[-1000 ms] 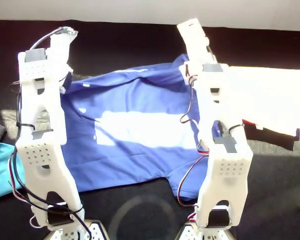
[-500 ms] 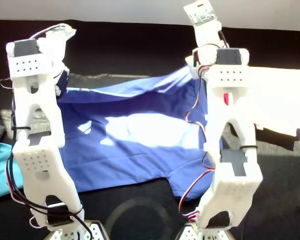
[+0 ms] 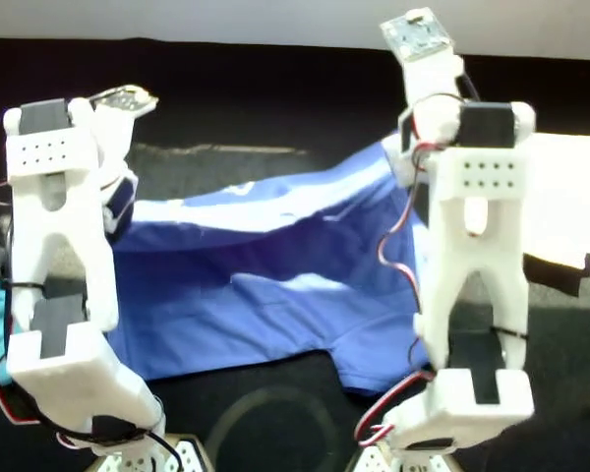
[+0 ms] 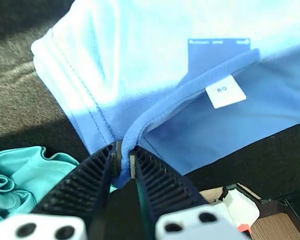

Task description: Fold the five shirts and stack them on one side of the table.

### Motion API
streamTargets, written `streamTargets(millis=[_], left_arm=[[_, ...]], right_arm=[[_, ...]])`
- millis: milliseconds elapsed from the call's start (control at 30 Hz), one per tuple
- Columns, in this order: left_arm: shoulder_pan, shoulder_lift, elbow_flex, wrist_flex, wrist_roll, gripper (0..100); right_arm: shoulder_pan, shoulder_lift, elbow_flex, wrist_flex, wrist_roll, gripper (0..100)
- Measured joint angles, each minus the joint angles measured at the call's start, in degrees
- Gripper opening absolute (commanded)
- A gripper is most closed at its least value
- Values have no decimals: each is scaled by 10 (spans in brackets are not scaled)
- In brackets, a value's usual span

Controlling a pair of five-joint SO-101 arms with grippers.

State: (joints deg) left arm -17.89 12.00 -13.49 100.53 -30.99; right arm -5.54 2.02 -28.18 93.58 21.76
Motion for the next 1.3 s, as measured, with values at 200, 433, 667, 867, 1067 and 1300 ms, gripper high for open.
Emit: streamTargets(millis=[200,433,667,867,1067,1300], left_arm=[[0,-93,108,-10,0,9],[0,-187,275,-76,0,9],[0,-263,416,-132,0,9],[0,-273,490,-184,0,9],[0,-275,503,-191,0,9],[-2,-276,524,-193,0,9]], right_arm=[[0,-163,185,-28,-11,6],[4,-418,532,-127,-11,6],[73,-600,734,-137,40,6],[119,-624,771,-127,68,6],[117,-626,753,-54,68,6],[119,-628,693,25,68,6]])
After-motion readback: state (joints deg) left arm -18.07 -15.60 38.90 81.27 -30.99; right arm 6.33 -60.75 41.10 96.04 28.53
